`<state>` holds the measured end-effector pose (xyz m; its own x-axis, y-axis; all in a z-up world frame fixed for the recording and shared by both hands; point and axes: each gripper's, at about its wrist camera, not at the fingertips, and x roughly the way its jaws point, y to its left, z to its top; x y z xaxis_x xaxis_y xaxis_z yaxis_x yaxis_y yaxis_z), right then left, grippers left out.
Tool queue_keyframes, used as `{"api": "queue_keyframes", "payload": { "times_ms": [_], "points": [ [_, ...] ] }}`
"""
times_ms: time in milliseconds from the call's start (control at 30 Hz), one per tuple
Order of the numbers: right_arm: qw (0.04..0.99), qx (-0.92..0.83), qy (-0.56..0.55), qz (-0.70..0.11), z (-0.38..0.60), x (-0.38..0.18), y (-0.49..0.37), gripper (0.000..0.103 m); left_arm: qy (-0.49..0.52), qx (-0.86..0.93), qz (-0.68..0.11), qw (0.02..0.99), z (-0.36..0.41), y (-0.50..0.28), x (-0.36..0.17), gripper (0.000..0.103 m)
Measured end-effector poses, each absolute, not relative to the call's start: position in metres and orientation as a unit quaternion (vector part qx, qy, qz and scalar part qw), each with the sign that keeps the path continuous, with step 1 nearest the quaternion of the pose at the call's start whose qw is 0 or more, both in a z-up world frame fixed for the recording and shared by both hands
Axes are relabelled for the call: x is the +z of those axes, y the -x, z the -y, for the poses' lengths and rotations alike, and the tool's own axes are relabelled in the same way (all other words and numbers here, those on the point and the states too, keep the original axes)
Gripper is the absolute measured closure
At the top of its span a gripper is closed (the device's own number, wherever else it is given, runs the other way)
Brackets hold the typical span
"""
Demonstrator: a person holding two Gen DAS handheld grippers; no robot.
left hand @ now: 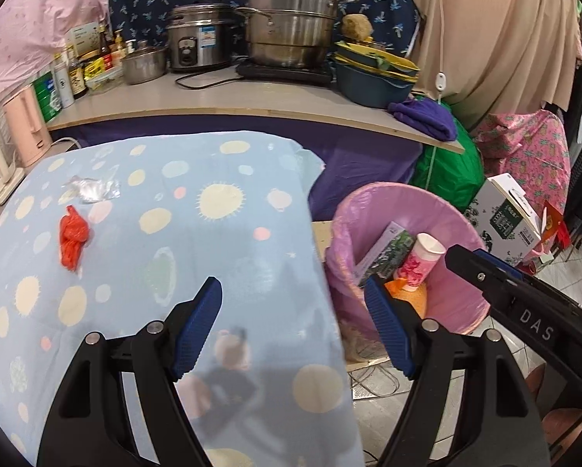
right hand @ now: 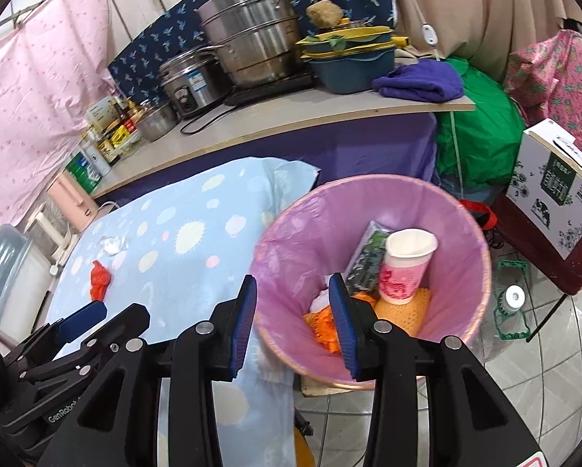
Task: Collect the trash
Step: 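Move both tools back over the sheet toward the red bag and wrapper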
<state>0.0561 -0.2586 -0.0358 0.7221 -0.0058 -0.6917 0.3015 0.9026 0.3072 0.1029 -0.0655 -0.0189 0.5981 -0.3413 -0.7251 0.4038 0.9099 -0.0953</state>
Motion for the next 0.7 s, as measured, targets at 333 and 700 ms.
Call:
{"api": "queue_keyframes", "payload": {
  "times_ms": [333, 700],
  "points": [
    [0.904, -0.033, -0.179, -0.386, 0.2, -0.043, -0.088, 0.065, -0.003, -0.119, -0.421, 0.899, -0.012, -0.13, -0.038, 0.031],
    [0.899, 0.003, -0.155, -0.409, 0.144, -0.053, -0.126, 0.062, 0.046, -0.003, -0.442, 0.896, -0.12, -0.187, -0.066, 0.031]
  ]
}}
